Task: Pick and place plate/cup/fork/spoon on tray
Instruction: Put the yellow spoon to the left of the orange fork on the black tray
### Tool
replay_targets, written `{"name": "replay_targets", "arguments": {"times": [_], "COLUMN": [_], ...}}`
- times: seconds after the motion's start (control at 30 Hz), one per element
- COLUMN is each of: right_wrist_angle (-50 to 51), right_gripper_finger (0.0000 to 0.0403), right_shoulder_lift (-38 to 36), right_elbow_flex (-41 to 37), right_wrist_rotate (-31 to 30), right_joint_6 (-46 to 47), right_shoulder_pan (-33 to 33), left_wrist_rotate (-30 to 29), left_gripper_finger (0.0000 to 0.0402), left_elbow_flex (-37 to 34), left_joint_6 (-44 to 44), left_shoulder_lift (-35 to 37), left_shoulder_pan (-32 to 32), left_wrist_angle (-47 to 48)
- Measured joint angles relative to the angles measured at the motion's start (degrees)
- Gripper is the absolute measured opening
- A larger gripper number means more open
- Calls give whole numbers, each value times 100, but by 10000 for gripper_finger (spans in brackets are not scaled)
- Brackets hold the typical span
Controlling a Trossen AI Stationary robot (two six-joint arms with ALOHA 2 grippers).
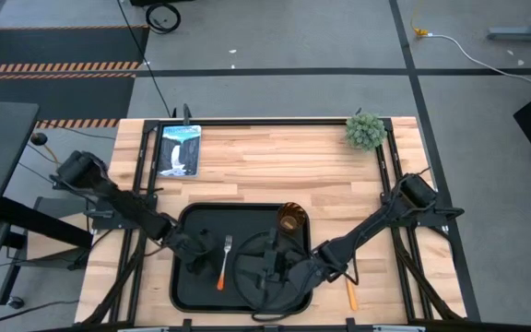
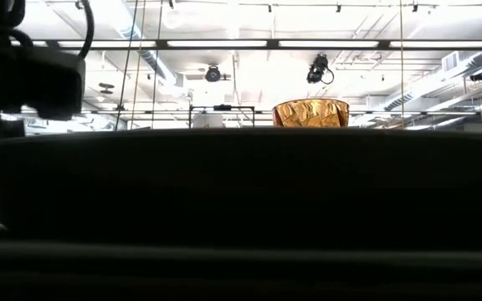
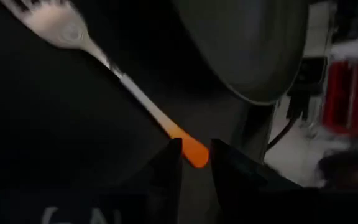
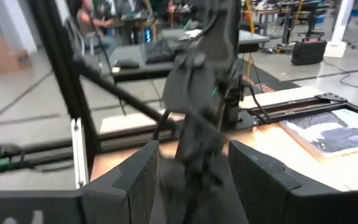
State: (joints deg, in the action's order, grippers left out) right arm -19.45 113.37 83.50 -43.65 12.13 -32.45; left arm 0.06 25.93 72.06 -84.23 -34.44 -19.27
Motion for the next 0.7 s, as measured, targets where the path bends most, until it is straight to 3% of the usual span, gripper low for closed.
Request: {"name": "replay_targets", "arguments": {"times": [0.27,0.5,0.7], "right_wrist_angle": [1220,2026,4134], "right_gripper_finger": [195,180,174], "right_shoulder_lift": [-255,-527,-959], "right_elbow_flex": [-2,-2,-2], "right_wrist_rotate": [29,152,189], "right_joint_6": [718,1223,3175], "right_shoulder_pan": [179,343,234], "left_wrist_rotate": [137,-187,-269], "left_gripper_finger": [91,91,91], "left_elbow_flex": [2,9,11], "left_joint_6": [-1832,-2648,-3161], "left_shoulder_lift": [1001,1697,2125], "left_shoulder_pan": [87,85,42], "left_wrist_angle": [594,895,1011]}}
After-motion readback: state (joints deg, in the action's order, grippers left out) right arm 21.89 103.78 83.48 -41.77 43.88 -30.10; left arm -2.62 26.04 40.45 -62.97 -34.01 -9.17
